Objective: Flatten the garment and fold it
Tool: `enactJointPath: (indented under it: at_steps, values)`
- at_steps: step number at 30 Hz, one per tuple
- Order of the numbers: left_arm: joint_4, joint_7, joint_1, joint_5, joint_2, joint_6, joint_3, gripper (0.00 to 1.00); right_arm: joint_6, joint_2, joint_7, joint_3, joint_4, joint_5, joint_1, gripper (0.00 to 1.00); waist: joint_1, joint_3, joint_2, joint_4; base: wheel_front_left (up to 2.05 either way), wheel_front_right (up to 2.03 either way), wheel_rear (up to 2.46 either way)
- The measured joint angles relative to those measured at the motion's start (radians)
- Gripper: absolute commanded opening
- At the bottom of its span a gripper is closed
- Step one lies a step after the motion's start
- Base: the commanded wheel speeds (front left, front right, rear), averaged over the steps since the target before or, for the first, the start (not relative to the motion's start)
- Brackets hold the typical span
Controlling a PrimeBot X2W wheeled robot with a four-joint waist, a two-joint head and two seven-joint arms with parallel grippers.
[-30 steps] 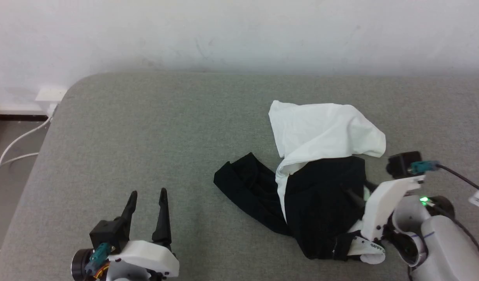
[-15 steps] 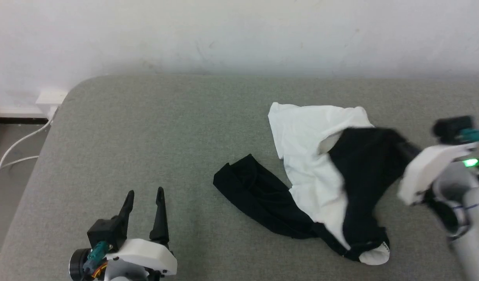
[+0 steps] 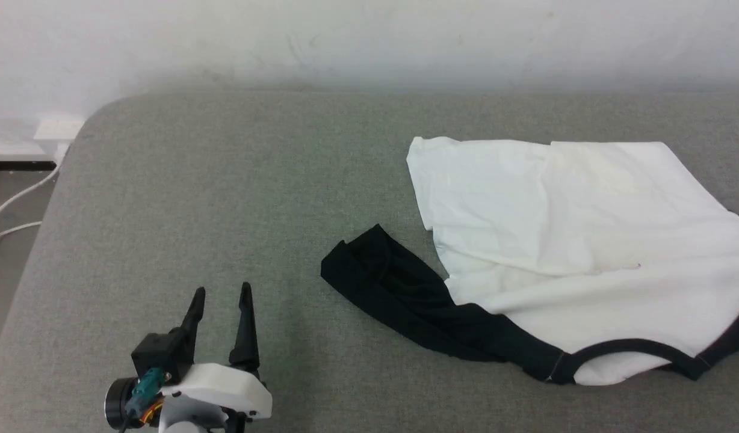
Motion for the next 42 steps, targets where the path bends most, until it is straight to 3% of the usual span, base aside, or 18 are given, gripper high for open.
enactJointPath:
  at_steps: [2, 3, 7, 8, 15, 22, 32, 37, 42]
  values:
    - [-0.001, 0.0, -0.005, 0.0, 0.001, 0.0, 0.003, 1.0, 0.0, 0.015, -0.033, -0.04, 0.049, -0.02, 0.012, 0.0, 0.0, 0.012, 0.0, -0.001, 0.0, 0.0, 0.0]
    - [-0.001, 0.0, -0.007, 0.002, 0.001, 0.0, 0.003, 1.0, 0.0, 0.026, -0.054, -0.051, 0.073, -0.026, 0.015, 0.08, 0.0, 0.017, 0.0, -0.002, 0.0, 0.0, 0.0]
    - [0.0, 0.0, -0.018, 0.003, 0.002, -0.008, 0.006, 1.0, 0.0, 0.072, -0.135, -0.063, 0.178, -0.053, 0.018, 0.86, 0.0001, 0.034, 0.0, -0.005, 0.0, 0.0, 0.0]
    - [0.001, 0.0, -0.02, 0.003, 0.002, -0.008, 0.006, 1.0, 0.0, 0.081, -0.154, -0.06, 0.201, -0.058, 0.017, 1.0, 0.0001, 0.035, 0.0, -0.006, 0.0, 0.0, 0.0]
    - [0.007, 0.0, -0.022, 0.011, 0.007, -0.008, 0.006, 1.0, 0.0, 0.093, -0.382, -0.009, 0.229, -0.085, 0.002, 1.0, 0.0001, 0.006, 0.0, -0.007, 0.0, 0.0, 0.0]
    - [0.008, 0.008, -0.004, 0.01, 0.015, -0.006, 0.007, 1.0, 0.0, 0.164, -0.478, 0.142, 0.074, -0.114, 0.051, 1.0, 0.0, -0.052, 0.0, -0.016, 0.0, 0.0, 0.0]
    - [0.002, 0.067, 0.007, 0.01, 0.016, 0.0, -0.03, 1.0, 0.0, 0.324, -0.394, 0.332, -0.297, -0.109, 0.288, 1.0, -0.0001, -0.116, 0.0, -0.044, 0.0, 0.0, 0.0]
    - [0.025, 0.174, -0.052, 0.024, -0.002, -0.048, -0.124, 1.0, 0.0, 0.357, -0.328, 0.385, -0.466, -0.102, 0.393, 1.0, -0.0002, -0.124, 0.0, -0.053, 0.0, 0.0, 0.0]
    - [0.106, 0.326, -0.183, 0.043, -0.044, -0.128, -0.243, 1.0, 0.0, 0.372, -0.281, 0.411, -0.572, -0.102, 0.424, 1.0, -0.0001, -0.103, 0.0, -0.067, 0.0, 0.0, 0.0]
